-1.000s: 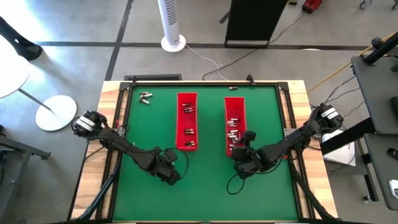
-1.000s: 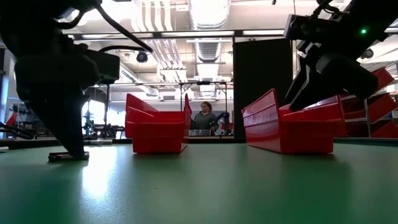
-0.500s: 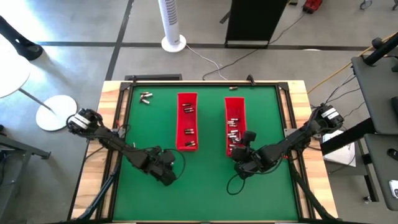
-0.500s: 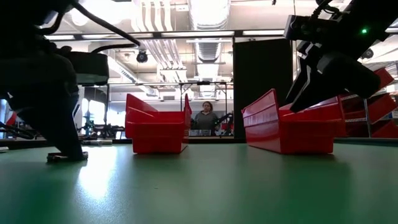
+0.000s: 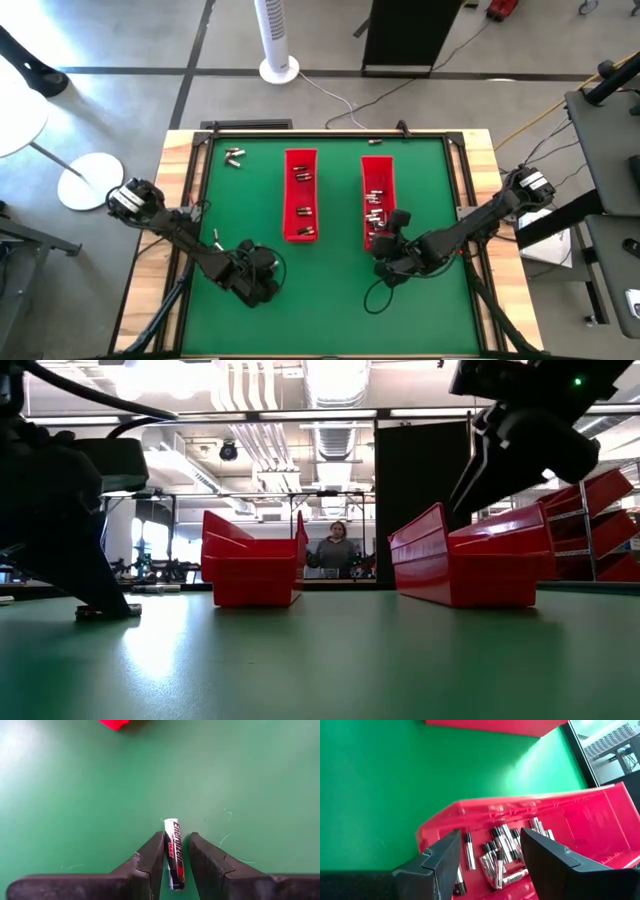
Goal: Sort batteries
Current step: Put the silver battery into the right red bin
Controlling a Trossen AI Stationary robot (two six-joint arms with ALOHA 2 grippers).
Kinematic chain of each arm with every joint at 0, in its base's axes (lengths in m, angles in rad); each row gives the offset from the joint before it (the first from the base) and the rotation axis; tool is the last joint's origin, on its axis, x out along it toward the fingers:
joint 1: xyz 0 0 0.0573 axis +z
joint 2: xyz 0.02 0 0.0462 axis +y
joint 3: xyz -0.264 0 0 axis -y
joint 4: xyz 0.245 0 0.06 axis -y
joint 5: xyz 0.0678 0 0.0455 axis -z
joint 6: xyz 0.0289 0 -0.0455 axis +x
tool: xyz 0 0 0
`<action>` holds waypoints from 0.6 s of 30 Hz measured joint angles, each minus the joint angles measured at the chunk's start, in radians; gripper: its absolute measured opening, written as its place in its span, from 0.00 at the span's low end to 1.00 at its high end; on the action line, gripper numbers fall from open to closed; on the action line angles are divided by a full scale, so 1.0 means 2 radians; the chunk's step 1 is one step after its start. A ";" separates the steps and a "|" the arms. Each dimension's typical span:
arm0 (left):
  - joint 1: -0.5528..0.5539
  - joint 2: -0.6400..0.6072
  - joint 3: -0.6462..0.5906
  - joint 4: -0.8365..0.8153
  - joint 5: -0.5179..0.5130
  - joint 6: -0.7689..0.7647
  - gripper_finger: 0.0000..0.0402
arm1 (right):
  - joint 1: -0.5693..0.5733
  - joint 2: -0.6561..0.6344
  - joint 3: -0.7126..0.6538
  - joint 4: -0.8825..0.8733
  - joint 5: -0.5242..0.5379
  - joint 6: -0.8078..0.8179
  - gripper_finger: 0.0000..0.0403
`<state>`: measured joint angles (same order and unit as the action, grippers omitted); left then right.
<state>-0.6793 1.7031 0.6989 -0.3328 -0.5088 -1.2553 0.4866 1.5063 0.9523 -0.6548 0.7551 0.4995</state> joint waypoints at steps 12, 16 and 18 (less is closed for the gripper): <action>-0.019 -0.001 -0.039 0.068 -0.050 -0.023 0.19 | 0.002 0.000 0.012 0.001 0.000 -0.002 0.49; -0.019 -0.001 -0.045 0.080 -0.057 -0.024 0.11 | 0.007 0.000 0.012 0.001 0.001 -0.014 0.49; -0.019 -0.001 -0.045 0.080 -0.058 -0.021 0.05 | 0.009 0.000 0.012 0.001 0.002 -0.018 0.49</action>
<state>-0.7170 1.7012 0.6097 -0.1731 -0.6245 -1.2973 0.5041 1.5063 0.9771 -0.6525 0.7601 0.4633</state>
